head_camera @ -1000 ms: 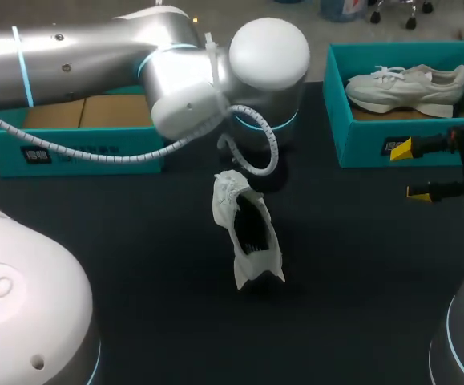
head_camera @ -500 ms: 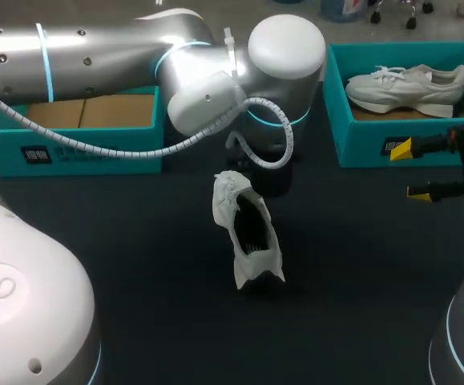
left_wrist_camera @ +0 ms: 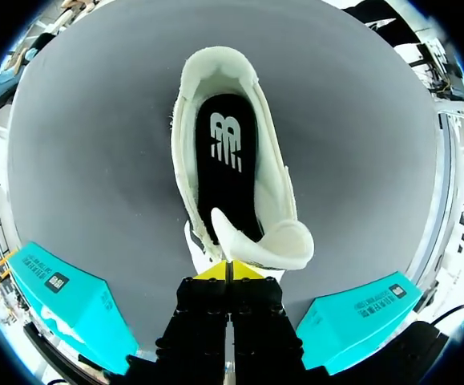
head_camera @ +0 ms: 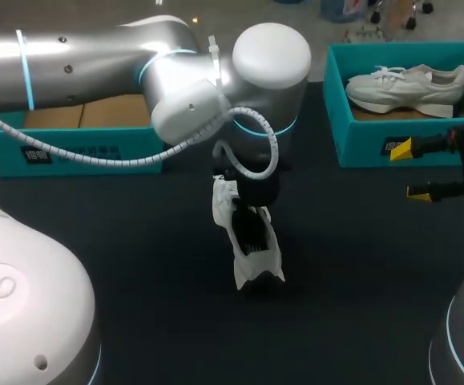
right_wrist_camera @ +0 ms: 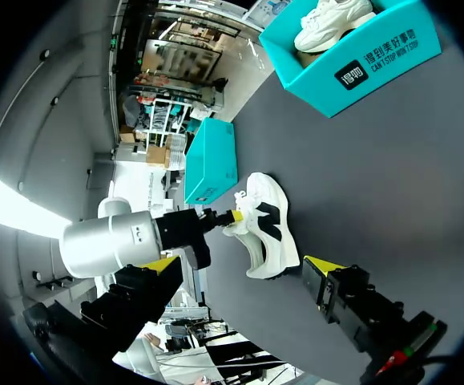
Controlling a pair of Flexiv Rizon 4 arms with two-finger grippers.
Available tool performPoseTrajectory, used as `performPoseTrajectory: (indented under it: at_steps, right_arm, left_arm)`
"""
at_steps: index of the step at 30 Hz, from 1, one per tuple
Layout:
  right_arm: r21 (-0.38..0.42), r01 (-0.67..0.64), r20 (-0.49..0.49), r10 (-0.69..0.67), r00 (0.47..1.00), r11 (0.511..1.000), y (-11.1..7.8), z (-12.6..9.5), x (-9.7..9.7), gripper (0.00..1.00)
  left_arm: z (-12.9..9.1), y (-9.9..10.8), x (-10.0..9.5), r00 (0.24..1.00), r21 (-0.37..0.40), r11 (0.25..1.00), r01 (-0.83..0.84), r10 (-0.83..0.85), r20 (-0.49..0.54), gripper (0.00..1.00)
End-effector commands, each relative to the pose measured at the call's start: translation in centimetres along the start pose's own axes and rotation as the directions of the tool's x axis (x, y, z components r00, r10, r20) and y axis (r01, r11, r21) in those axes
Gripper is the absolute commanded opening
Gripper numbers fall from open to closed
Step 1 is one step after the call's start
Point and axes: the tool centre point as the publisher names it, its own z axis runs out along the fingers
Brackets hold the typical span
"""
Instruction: Take the shoe out of the shoebox, open the shoe tongue, remove and reinsert the insole, then place the shoe into the shoebox
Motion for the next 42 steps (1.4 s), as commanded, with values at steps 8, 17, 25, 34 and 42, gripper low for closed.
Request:
performPoseTrajectory:
  at_steps: [8, 17, 25, 34, 42]
  right_arm:
    - [0.0, -0.001, 0.004, 0.001, 1.0, 1.0, 0.0, 0.0, 0.0, 1.0]
    - [0.0, -0.001, 0.004, 0.001, 1.0, 1.0, 0.0, 0.0, 0.0, 1.0]
    - [0.0, -0.001, 0.004, 0.001, 1.0, 1.0, 0.0, 0.0, 0.0, 1.0]
    - [0.0, -0.001, 0.004, 0.001, 1.0, 1.0, 0.0, 0.0, 0.0, 1.0]
    - [0.0, -0.001, 0.004, 0.001, 1.0, 1.0, 0.0, 0.0, 0.0, 1.0]
  left_arm:
    - [1.7, 0.3, 2.6, 0.991, -0.08, 0.991, 0.11, -0.116, -0.069, 0.0]
    - [1.9, -0.7, 2.7, 0.99, -0.063, 0.989, 0.132, -0.135, -0.05, 0.0]
    - [0.0, -0.4, 3.1, 0.98, -0.05, 0.979, 0.198, -0.199, -0.007, 0.0]
    - [-0.8, -1.5, 2.2, 0.972, 0.033, 0.972, 0.233, -0.233, 0.016, 0.0]
    - [0.5, -3.8, 1.2, 0.98, 0.068, 0.978, 0.199, -0.2, 0.005, 0.0]
